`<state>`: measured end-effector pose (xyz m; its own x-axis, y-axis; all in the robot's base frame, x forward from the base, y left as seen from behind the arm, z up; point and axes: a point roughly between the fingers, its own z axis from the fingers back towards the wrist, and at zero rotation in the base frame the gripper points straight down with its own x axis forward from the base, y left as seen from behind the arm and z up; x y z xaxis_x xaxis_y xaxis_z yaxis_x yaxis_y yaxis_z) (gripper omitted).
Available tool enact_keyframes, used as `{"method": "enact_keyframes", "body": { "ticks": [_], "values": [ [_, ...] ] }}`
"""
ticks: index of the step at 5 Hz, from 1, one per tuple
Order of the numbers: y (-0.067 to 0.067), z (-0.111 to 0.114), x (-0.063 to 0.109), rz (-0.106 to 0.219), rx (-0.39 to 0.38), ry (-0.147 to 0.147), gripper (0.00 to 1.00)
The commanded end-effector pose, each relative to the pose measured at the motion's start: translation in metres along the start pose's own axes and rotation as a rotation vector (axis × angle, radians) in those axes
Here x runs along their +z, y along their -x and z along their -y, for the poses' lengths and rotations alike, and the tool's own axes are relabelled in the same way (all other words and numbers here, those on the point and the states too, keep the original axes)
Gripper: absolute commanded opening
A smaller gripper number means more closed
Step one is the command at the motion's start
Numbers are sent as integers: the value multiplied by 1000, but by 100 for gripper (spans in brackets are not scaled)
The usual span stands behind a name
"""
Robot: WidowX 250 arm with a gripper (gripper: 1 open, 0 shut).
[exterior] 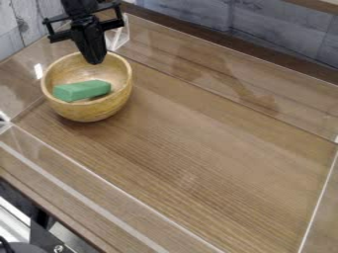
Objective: Move green object from inside the wooden bowl to the table next to it
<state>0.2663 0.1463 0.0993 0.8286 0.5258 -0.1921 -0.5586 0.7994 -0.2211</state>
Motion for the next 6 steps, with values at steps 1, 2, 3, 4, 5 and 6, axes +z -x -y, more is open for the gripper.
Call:
{"method": "enact_keyframes", "body": {
  "ticks": [1, 2, 3, 4, 5, 6],
  "values": [
    [-5, 0, 19, 95, -28, -27, 100],
    [-10, -2, 5, 89, -74, -54, 100],
    [-15, -5, -10, 90, -107, -78, 100],
    [-23, -19, -24, 99, -113, -101, 100],
    [-31, -33, -32, 102, -116, -118, 100],
    [-26, -32, -33, 98, -137, -129, 100]
  ]
}}
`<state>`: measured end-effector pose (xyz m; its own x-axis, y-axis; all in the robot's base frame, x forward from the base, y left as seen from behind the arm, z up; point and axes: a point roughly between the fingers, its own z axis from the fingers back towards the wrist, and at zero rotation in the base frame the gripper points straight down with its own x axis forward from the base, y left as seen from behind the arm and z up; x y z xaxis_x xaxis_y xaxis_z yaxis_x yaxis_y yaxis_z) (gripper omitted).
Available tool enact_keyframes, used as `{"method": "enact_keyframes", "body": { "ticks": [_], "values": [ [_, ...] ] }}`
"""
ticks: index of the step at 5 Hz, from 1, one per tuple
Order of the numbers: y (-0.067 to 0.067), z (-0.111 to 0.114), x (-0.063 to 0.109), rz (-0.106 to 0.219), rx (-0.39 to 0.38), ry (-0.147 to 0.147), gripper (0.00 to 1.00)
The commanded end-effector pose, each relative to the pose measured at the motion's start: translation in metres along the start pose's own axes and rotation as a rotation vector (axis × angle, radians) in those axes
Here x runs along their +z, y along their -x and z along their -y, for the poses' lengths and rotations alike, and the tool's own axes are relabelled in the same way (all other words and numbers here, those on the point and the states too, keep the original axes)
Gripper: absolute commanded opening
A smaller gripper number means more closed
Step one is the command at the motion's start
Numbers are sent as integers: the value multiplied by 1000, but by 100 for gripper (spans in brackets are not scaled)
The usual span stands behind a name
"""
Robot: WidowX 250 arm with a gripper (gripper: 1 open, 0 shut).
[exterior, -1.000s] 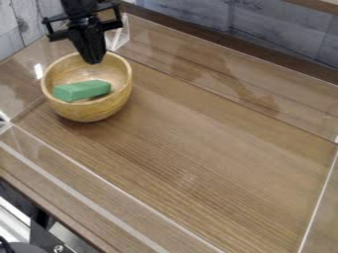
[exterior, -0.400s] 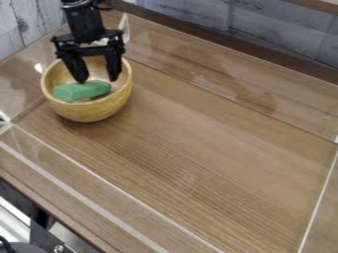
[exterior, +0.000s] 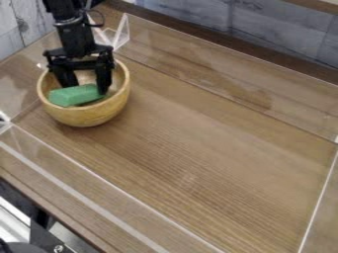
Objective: Move green object from inside the wooden bowl to the table next to it
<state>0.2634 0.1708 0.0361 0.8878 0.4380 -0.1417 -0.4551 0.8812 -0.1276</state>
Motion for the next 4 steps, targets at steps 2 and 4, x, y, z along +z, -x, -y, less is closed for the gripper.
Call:
{"method": "enact_keyframes", "body": {
  "ticks": [2, 4],
  "values": [
    [-17, 1, 23, 67, -39, -17, 0],
    [-37, 6, 32, 69, -11, -13, 100]
  ]
}}
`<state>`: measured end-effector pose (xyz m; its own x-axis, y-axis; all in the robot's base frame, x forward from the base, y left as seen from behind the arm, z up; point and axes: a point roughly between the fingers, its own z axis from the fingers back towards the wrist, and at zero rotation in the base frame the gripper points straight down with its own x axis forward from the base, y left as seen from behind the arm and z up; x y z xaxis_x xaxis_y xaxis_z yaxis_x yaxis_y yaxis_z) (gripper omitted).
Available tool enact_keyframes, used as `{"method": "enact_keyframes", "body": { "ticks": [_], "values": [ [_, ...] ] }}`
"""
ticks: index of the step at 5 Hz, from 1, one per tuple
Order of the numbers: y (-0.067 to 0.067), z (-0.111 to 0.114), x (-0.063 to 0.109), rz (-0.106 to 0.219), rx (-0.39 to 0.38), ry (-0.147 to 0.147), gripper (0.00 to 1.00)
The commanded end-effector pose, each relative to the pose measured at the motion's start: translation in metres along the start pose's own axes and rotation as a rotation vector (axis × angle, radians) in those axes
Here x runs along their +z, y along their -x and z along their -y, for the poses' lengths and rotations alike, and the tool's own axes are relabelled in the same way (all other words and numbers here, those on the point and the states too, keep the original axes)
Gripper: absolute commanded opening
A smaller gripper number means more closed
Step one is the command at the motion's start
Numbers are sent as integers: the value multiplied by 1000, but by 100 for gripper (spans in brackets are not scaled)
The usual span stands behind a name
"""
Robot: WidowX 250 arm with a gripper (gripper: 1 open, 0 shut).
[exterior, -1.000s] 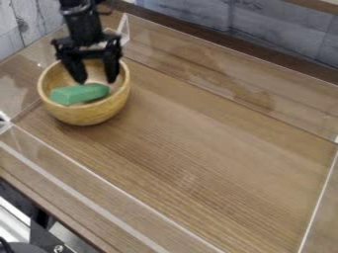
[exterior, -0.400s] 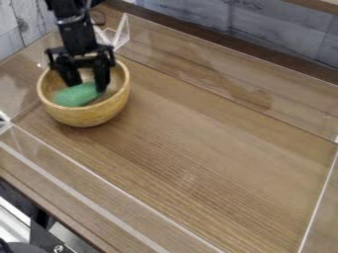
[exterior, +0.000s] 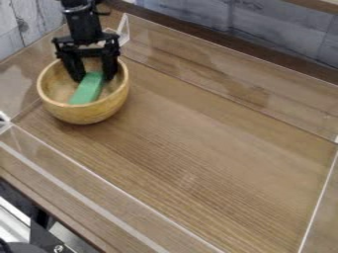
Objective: Move green object from inside the wooden bowl to the table next to it
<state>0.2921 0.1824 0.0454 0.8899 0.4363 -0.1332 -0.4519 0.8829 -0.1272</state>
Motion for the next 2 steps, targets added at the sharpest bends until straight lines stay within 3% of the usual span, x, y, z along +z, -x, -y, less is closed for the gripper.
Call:
{"method": "enact_keyframes", "body": {
  "ticks": [1, 2],
  "values": [
    [-9, 8, 24, 64, 25, -8, 100],
    [-9, 11, 27, 56, -29, -17, 100]
  ]
}}
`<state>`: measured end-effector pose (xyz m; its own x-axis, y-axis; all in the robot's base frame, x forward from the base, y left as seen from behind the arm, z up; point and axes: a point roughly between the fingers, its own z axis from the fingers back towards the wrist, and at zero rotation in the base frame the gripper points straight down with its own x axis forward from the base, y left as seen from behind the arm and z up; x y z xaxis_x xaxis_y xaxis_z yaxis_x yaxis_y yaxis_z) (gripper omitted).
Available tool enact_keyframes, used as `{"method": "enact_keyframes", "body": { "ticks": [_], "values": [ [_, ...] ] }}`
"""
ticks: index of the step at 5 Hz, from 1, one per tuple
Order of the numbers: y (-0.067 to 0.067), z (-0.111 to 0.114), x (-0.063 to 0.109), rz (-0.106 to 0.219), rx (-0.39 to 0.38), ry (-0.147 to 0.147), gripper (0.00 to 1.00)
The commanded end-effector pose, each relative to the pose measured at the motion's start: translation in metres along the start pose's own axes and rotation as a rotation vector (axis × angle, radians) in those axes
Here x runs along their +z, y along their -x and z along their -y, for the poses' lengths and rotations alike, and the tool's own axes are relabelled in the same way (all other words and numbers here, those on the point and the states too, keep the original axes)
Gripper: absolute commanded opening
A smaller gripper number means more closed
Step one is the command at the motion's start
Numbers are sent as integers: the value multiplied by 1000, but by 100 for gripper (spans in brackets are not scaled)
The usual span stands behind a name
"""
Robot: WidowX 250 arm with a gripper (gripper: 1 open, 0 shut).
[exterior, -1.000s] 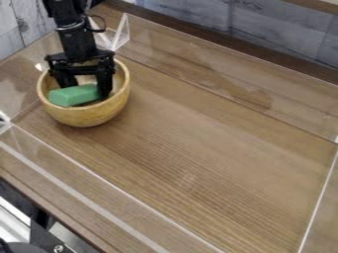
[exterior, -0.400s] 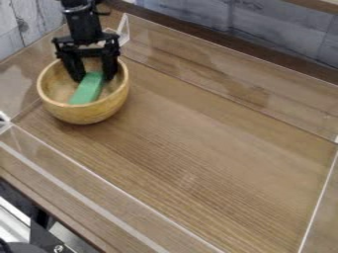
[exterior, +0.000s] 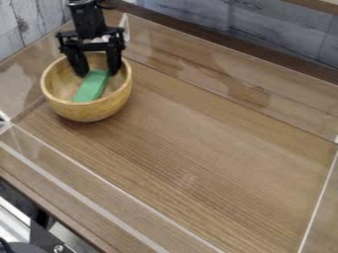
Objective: Move green object from inside the wooden bowl to the table next to it
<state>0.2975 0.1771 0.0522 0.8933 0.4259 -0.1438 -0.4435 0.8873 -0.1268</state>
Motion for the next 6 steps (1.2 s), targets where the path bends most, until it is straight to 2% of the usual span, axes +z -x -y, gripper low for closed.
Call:
{"method": "enact_keyframes", "body": {
  "ticks": [1, 2, 4, 6],
  "values": [
    [-8, 3, 21, 62, -65, -32, 100],
    [-9, 2, 20, 55, -107, -50, 100],
    [0, -12, 5, 54, -25, -62, 100],
    [-7, -24, 3, 55, -7, -67, 100]
  ]
}}
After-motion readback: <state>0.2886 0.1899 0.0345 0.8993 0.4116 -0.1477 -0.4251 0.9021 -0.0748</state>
